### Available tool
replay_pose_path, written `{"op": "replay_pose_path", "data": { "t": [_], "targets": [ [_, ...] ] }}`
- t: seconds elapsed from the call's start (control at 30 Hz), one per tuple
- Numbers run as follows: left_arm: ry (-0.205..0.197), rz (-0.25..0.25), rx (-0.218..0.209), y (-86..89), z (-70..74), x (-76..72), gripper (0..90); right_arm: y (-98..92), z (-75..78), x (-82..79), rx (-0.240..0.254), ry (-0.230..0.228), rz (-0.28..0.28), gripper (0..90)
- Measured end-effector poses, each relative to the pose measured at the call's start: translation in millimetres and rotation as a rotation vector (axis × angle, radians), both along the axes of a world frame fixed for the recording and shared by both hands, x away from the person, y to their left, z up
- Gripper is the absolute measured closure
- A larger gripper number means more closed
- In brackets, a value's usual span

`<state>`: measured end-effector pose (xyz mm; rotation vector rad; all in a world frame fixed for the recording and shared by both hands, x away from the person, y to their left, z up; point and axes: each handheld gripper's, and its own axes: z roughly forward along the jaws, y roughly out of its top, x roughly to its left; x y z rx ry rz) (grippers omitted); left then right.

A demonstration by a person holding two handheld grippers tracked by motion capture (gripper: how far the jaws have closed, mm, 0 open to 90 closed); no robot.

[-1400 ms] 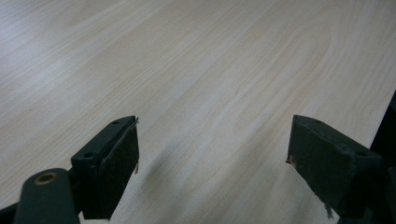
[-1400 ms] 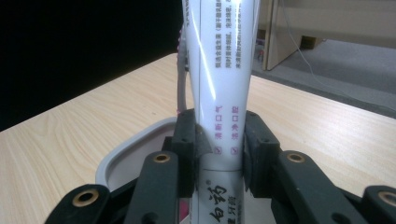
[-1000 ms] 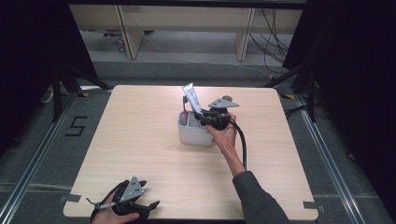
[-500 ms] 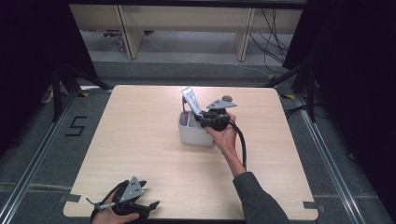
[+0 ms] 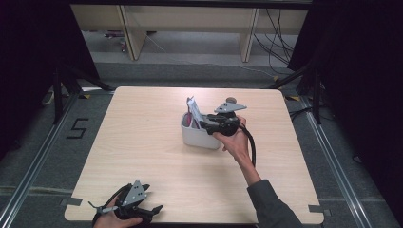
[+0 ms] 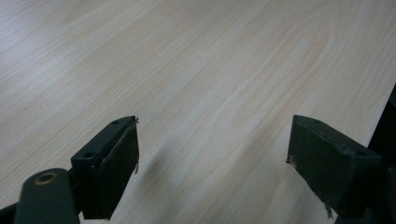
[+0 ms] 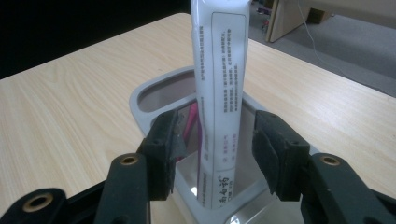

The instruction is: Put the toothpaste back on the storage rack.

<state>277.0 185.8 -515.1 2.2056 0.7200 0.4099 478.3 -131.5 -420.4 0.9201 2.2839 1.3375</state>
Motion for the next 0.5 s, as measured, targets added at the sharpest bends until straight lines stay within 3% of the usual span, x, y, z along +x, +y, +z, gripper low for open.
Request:
{"op": "replay_pose_path", "data": {
  "t": [0.17, 0.27, 0.33, 0.47, 0.5],
  "targets": [
    [0.000, 0.007, -0.010, 0.0, -0.3, -0.2, 16.1, -4.8, 0.0, -4.7, 0.030, 0.012, -0.023, 51.3],
    [0.002, 0.002, -0.012, -0.2, -0.7, -0.3, 16.1, -9.9, 0.5, -3.7, 0.029, -0.006, -0.022, 50.8],
    [0.005, 0.003, -0.012, -0.2, -0.5, -0.4, 16.1, -11.6, 2.1, -5.9, 0.038, 0.020, -0.022, 50.6],
    [0.003, 0.007, -0.005, 0.4, 0.2, -0.1, 16.1, -14.7, 3.2, -6.1, 0.033, -0.010, -0.001, 50.6],
    [0.003, 0.007, -0.007, 0.3, 0.0, -0.1, 16.1, -15.2, 3.9, -8.7, 0.034, 0.009, -0.025, 50.5]
  ]
}}
